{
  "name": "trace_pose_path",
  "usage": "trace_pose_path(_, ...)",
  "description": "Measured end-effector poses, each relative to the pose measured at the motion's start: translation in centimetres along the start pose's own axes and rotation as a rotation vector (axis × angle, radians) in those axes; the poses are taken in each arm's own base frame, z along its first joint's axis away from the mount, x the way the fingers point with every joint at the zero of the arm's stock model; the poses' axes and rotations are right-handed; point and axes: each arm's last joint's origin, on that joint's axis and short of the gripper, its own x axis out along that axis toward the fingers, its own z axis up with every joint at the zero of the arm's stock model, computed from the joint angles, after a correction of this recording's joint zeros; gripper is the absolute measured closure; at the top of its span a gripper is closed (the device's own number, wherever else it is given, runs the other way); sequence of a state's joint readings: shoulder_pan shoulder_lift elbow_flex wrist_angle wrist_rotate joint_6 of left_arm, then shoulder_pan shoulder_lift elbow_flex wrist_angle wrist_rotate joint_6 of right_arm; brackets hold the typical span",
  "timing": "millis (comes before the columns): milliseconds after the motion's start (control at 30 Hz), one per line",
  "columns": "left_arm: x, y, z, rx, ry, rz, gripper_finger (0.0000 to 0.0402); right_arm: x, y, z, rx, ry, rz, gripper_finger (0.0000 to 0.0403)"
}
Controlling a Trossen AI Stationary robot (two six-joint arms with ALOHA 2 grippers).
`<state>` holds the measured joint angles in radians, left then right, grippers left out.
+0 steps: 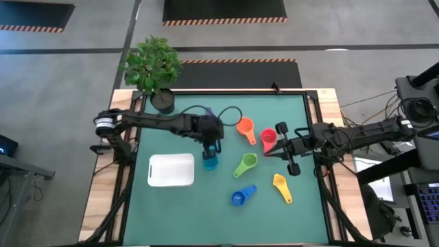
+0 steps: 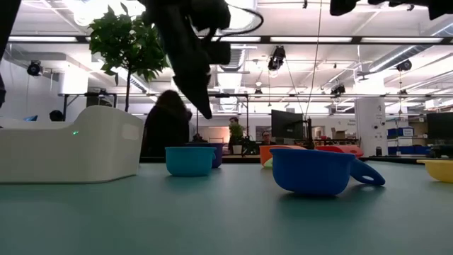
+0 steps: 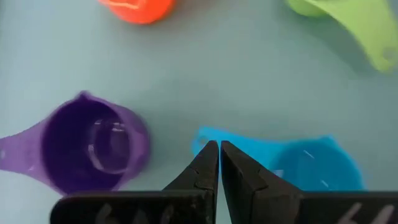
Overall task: Nest measuring cups in basket
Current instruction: Prepare the purple measuring cup
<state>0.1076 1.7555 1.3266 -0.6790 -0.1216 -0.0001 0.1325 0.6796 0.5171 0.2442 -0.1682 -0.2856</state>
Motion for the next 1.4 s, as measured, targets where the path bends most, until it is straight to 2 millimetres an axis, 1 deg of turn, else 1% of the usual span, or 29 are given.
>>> trace_pose_path(200,1.0,2.7,0.4,-0.069,-0.053,0.036,0.0399,-1.2,0.5,-0.1,0.002,-0.029,0.005,0.0394)
trace_pose_path(300,1.2,4.1,0.3,-0.125,-0.057,0.054,0.0381,-1.5,0.5,-0.2,0.007,-0.035,0.003,0.0394)
trace_pose_path(400,1.2,5.2,0.2,-0.185,-0.053,0.067,0.0346,-1.6,0.5,-0.2,0.008,-0.035,0.000,0.0394)
trace_pose_path(467,1.2,5.5,0.1,-0.216,-0.054,0.070,0.0316,-1.6,0.5,-0.2,0.008,-0.034,0.000,0.0394)
trace_pose_path(667,1.3,5.5,0.2,-0.366,-0.066,0.067,0.0224,-1.6,0.5,-0.2,0.009,-0.027,0.001,0.0394)
trace_pose_path(800,1.3,5.5,0.2,-0.442,-0.068,0.065,0.0189,-1.6,0.5,-0.2,0.009,-0.027,-0.002,0.0394)
trace_pose_path(967,1.3,5.5,0.1,-0.449,-0.069,0.065,0.0181,-1.6,0.5,-0.3,0.009,-0.025,-0.007,0.0394)
trace_pose_path(1167,1.9,5.6,0.0,-0.461,-0.080,0.105,0.0191,-1.6,0.5,-0.3,0.008,-0.024,-0.006,0.0394)
trace_pose_path(1300,2.0,5.8,0.0,-0.467,-0.101,0.172,0.0196,-1.6,0.5,-0.3,0.002,-0.017,-0.005,0.0394)
trace_pose_path(1400,2.1,5.8,-0.1,-0.473,-0.103,0.178,0.0197,-1.5,0.5,-0.4,-0.002,-0.014,-0.004,0.0394)
